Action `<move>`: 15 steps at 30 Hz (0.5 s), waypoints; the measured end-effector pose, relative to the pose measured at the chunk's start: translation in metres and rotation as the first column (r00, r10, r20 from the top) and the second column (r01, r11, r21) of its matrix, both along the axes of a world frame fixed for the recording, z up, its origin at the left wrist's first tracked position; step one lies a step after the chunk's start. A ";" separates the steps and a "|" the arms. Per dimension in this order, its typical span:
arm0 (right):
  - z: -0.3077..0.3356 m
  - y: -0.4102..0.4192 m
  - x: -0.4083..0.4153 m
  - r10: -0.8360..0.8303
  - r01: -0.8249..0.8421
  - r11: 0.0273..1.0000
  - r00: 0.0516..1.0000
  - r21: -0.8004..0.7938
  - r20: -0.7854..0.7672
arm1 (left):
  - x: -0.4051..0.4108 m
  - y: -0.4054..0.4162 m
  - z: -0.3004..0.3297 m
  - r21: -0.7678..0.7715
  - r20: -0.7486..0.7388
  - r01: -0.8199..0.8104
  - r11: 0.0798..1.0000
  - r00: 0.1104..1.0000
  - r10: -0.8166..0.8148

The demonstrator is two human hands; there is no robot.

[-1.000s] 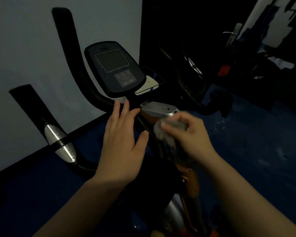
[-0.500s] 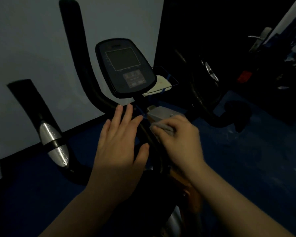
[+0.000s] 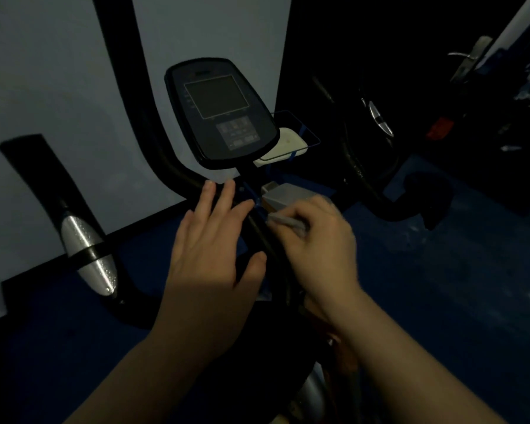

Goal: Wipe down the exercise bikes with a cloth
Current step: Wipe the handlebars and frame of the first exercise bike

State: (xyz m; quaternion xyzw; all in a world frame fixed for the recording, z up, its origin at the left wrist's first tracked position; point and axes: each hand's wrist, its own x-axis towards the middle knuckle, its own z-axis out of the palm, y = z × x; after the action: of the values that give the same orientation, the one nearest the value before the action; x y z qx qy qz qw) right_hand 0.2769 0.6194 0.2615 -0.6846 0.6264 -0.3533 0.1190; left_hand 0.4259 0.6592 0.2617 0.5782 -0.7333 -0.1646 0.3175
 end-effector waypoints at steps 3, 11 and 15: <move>0.005 -0.006 -0.015 -0.010 0.010 1.000 0.998 0.001 -0.070 | 0.001 0.000 0.000 0.002 -0.015 0.009 1.000 1.000 -0.009; 0.000 0.002 -0.019 -0.029 0.029 1.000 0.997 -0.006 0.076 | 0.002 -0.003 -0.003 -0.016 -0.007 0.002 1.000 1.000 -0.002; -0.003 -0.003 0.005 -0.083 0.084 0.996 0.995 -0.022 0.051 | -0.001 -0.001 0.001 0.000 0.009 -0.003 1.000 1.000 0.003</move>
State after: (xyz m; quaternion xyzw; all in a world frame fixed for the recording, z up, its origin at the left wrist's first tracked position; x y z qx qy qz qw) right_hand 0.2816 0.6166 0.2581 -0.6502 0.6469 -0.3826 0.1114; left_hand 0.4250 0.6580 0.2623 0.5801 -0.7339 -0.1613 0.3144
